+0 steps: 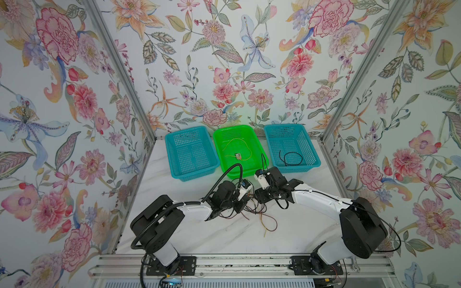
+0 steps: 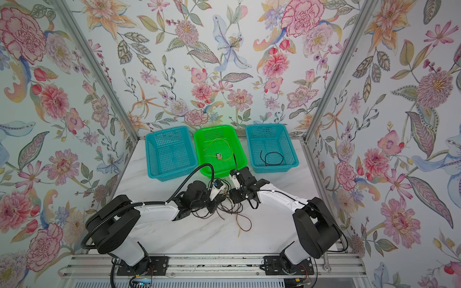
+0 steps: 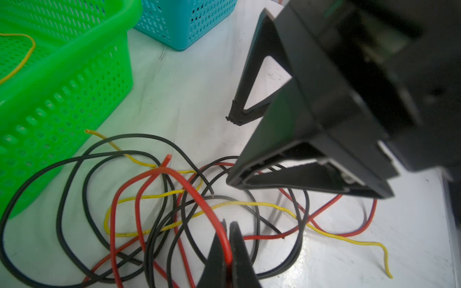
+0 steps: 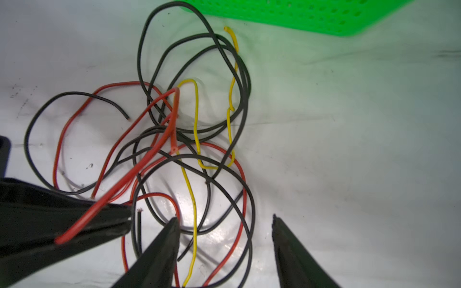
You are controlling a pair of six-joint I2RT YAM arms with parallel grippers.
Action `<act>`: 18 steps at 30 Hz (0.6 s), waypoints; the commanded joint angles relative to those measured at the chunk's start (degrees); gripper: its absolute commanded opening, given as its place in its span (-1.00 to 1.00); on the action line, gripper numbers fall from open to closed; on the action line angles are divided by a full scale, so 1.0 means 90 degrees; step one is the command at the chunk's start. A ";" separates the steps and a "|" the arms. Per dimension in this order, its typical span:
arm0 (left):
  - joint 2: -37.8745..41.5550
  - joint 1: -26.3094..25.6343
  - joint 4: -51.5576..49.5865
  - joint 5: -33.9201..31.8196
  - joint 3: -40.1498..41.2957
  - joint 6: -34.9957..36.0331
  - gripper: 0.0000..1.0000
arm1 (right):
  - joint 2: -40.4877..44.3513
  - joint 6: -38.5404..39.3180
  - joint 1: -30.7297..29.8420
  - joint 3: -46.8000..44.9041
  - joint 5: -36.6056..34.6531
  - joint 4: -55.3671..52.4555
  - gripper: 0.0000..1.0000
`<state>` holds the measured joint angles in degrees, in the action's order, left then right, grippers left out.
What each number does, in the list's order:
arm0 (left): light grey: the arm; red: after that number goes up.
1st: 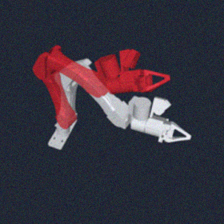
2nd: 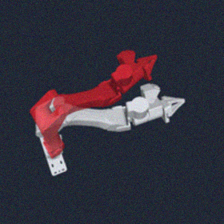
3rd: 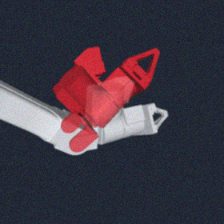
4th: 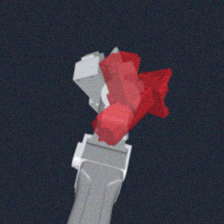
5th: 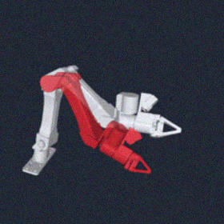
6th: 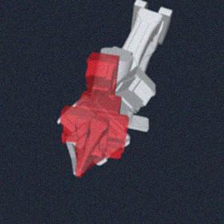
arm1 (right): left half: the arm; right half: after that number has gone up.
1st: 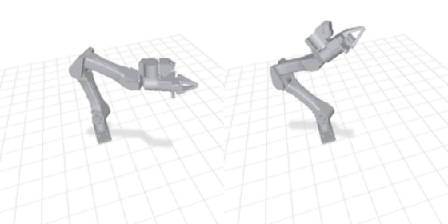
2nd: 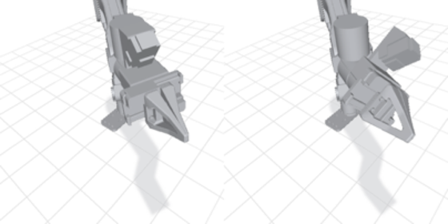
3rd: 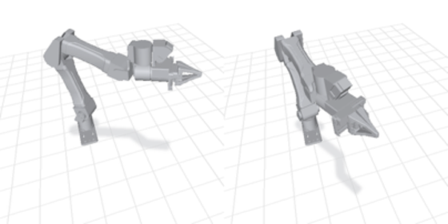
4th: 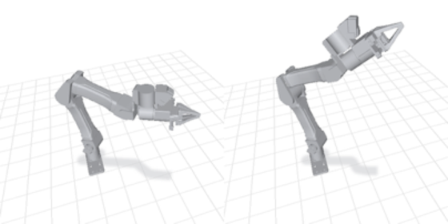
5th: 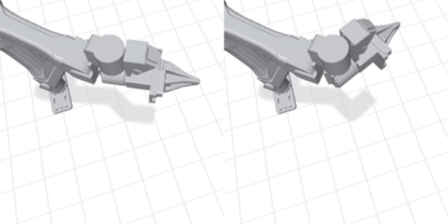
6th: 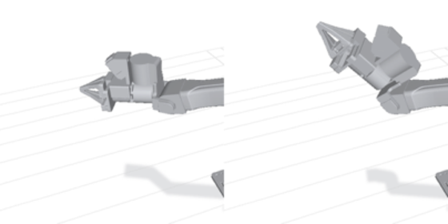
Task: Untangle and sort cables by color
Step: Untie the cable.
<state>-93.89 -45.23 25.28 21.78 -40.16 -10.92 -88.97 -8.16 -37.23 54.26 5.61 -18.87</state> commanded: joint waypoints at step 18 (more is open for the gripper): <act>0.2880 0.0179 -0.0442 0.0649 -0.0228 -0.0075 -1.00 | -0.1247 -0.0141 -0.0409 0.0182 0.0226 0.0739 0.18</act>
<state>-71.00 -44.12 21.61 26.79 -39.77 -11.35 -99.53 -8.45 -40.60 57.17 7.07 -13.52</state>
